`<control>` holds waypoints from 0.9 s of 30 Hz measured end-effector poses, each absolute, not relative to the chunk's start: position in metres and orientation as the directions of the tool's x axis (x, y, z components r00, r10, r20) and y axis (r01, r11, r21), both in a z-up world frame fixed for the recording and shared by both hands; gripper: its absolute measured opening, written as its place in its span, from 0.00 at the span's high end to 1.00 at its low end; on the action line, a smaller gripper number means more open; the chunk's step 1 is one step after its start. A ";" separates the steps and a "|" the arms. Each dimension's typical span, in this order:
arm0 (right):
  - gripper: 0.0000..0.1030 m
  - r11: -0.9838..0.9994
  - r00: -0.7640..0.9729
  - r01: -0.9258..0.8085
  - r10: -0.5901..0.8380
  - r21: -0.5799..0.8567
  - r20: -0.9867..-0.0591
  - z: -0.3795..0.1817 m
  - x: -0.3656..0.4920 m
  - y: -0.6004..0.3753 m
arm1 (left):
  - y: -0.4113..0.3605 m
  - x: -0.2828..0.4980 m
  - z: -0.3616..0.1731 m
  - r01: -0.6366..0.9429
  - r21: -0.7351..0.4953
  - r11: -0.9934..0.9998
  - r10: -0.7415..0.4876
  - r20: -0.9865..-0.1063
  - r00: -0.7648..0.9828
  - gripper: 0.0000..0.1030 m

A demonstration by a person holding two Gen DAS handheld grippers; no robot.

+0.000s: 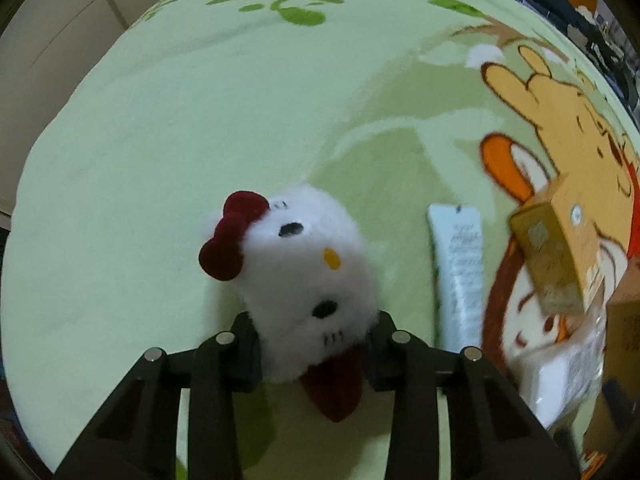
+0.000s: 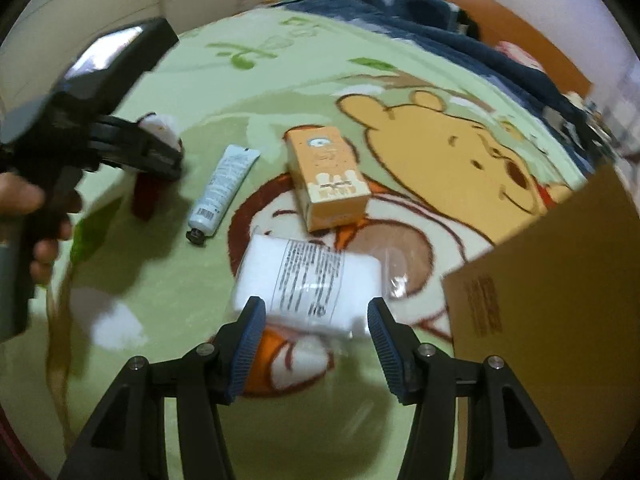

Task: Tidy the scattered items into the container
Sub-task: 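Grasp the white plush toy with the left gripper while the right gripper reaches the wrapped towel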

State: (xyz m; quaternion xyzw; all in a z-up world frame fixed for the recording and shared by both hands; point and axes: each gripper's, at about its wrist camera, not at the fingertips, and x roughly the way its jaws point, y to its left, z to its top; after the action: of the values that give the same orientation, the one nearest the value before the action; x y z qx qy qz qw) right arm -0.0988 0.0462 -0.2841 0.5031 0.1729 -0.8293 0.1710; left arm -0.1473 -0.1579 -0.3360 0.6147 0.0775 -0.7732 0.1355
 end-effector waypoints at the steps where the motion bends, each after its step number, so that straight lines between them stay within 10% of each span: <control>1: 0.47 -0.873 -0.424 0.473 -0.110 -0.116 -0.899 -0.288 -0.104 0.044 | -0.159 -0.145 -0.337 0.300 0.052 -0.952 -0.116 -0.973 -0.201 0.64; 6: 0.31 -0.855 -0.388 0.513 -0.146 -0.081 -0.910 -0.310 -0.126 0.038 | -0.160 -0.143 -0.342 0.268 0.063 -0.961 -0.116 -0.976 -0.186 0.63; 16: 0.25 -0.790 -0.080 0.220 -0.599 0.572 -0.796 -0.290 -0.096 0.045 | -0.163 -0.144 -0.347 0.273 0.046 -0.961 -0.096 -0.980 -0.174 0.61; 27: 0.26 -0.649 -0.378 0.743 -0.205 -0.164 -0.903 -0.279 -0.085 -0.006 | -0.160 -0.142 -0.353 0.243 0.061 -0.968 -0.105 -0.980 -0.170 0.58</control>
State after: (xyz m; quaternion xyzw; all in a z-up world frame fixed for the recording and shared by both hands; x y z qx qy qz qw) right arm -0.0853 -0.0060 -0.2793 0.4673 0.2879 -0.7785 0.3043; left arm -0.1422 -0.1597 -0.3532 0.6340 0.0545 -0.7630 0.1140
